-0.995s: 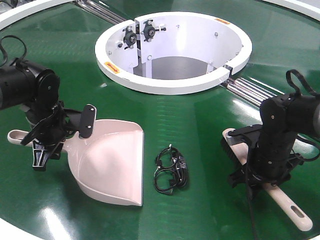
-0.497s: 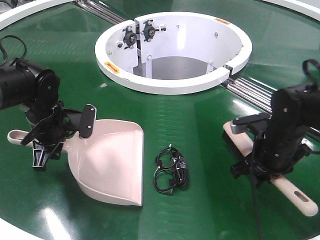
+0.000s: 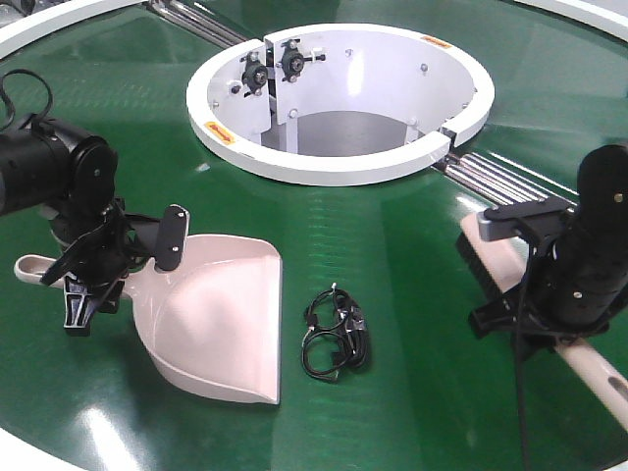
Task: Clean and inspect green conveyor with broom and dustpan
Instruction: 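Reach the right gripper to the pink brush handle and grasp it, then sweep the black cable into the dustpan with the brush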
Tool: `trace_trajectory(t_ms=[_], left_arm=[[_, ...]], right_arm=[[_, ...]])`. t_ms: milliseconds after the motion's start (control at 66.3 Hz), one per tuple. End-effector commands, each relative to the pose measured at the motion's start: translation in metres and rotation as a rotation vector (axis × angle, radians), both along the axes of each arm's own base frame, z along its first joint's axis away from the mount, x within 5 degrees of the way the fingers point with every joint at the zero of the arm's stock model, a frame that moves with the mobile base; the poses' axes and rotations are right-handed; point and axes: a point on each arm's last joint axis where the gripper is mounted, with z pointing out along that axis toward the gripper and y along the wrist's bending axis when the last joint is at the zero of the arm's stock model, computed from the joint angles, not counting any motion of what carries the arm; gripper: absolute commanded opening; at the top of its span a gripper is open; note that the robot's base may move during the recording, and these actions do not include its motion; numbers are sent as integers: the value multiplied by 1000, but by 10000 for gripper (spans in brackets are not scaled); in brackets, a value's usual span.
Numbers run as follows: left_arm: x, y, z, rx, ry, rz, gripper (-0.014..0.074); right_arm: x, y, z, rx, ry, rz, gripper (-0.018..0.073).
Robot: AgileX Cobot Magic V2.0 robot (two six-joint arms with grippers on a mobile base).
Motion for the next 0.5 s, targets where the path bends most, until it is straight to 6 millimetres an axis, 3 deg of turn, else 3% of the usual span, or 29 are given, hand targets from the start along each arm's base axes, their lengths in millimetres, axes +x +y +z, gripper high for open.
trace_trajectory(t_ms=[0,482], left_arm=[[0,0,24,-16,-73,15,-6],[0,0,24,-16,-73,15,-6]], right_arm=[[-5,14,9,2,-6,10,-5],[5,90,-24,32,136,6,-5]])
